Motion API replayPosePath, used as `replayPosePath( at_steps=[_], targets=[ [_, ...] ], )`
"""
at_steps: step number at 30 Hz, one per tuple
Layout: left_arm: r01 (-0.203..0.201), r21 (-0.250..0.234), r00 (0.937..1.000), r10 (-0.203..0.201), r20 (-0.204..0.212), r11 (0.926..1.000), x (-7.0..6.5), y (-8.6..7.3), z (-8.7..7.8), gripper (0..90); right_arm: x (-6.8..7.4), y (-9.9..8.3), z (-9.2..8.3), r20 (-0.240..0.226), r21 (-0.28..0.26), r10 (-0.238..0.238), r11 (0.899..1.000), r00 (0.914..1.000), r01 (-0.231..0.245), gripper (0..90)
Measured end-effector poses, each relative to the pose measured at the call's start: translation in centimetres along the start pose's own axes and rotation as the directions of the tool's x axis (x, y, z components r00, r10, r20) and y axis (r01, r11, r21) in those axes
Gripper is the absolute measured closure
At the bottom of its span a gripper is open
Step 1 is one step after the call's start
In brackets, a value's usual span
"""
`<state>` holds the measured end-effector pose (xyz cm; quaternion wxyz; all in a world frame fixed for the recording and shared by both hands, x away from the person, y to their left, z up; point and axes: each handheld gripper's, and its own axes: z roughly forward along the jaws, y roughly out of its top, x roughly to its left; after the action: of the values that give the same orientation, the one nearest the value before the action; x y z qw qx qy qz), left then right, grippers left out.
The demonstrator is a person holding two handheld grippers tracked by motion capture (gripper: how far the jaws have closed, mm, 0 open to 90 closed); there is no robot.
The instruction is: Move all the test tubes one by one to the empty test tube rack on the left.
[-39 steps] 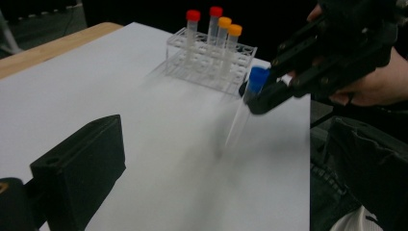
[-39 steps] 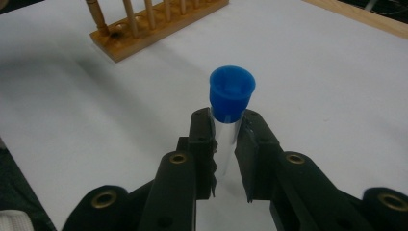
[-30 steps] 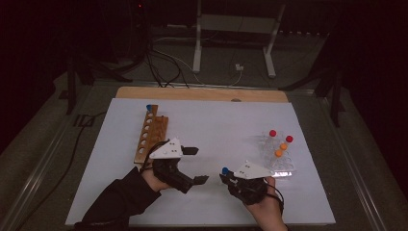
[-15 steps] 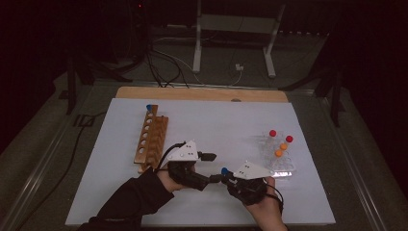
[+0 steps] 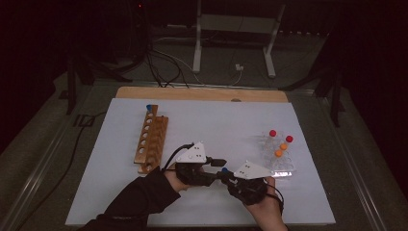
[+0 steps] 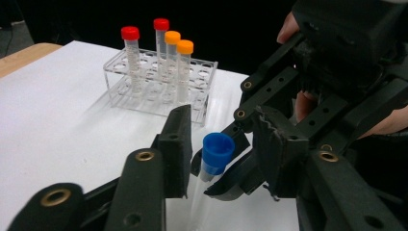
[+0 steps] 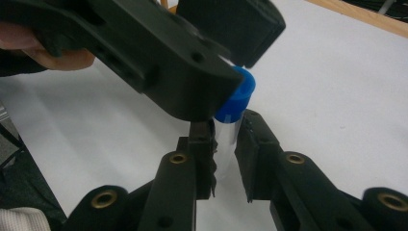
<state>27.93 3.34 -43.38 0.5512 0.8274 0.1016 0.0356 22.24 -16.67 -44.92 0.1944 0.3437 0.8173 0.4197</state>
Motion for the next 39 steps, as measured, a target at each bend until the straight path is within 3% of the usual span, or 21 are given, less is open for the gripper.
replayPosePath(
  at_steps=[9, 18, 23, 28, 30, 36, 39],
  targets=[
    [-0.03, 0.023, 0.9994, 0.03, -0.018, 0.9993, -0.1, -0.1, 0.4, 74.9, 0.0, 0.0, -0.1, 0.002, -0.004, 0.003, 1.0, 1.0, -0.003, 76.4],
    [-0.06, 0.026, 0.997, 0.061, -0.048, 0.9978, -0.2, 0.1, 0.3, 77.3, -0.1, 0.0, 0.0, 0.0, -0.018, 0.012, 1.0, 0.9999, -0.012, 75.1],
    [-0.048, 0.016, 0.996, 0.049, -0.074, 0.9987, 0.3, 0.3, -0.3, 77.4, -0.5, -0.2, -0.1, -0.004, -0.037, 0.035, 0.999, 0.9994, -0.036, 54.2],
    [-0.037, -0.007, 0.9935, 0.036, -0.108, 0.9993, 1.2, 0.6, -1.4, 77.4, -1.1, -0.2, -0.3, -0.043, -0.066, 0.048, 0.997, 0.9979, -0.051, 42.4],
    [-0.037, -0.011, 0.9917, 0.035, -0.124, 0.9993, 1.5, 0.8, -1.9, 77.4, -1.2, -0.2, -0.4, -0.029, -0.075, 0.057, 0.995, 0.9979, -0.06, 35.1],
    [-0.02, -0.037, 0.9852, 0.014, -0.171, 0.9991, 2.7, 1.4, -3.7, 77.4, -1.5, -0.2, -0.7, 0.009, -0.1, 0.061, 0.993, 0.9981, -0.06, 24.5],
    [-0.005, -0.043, 0.9813, -0.003, -0.192, 0.9991, 3.4, 1.5, -4.2, 77.4, -1.7, -0.2, -0.8, 0.003, -0.119, 0.088, 0.989, 0.9961, -0.087, 21.5]
  ],
)
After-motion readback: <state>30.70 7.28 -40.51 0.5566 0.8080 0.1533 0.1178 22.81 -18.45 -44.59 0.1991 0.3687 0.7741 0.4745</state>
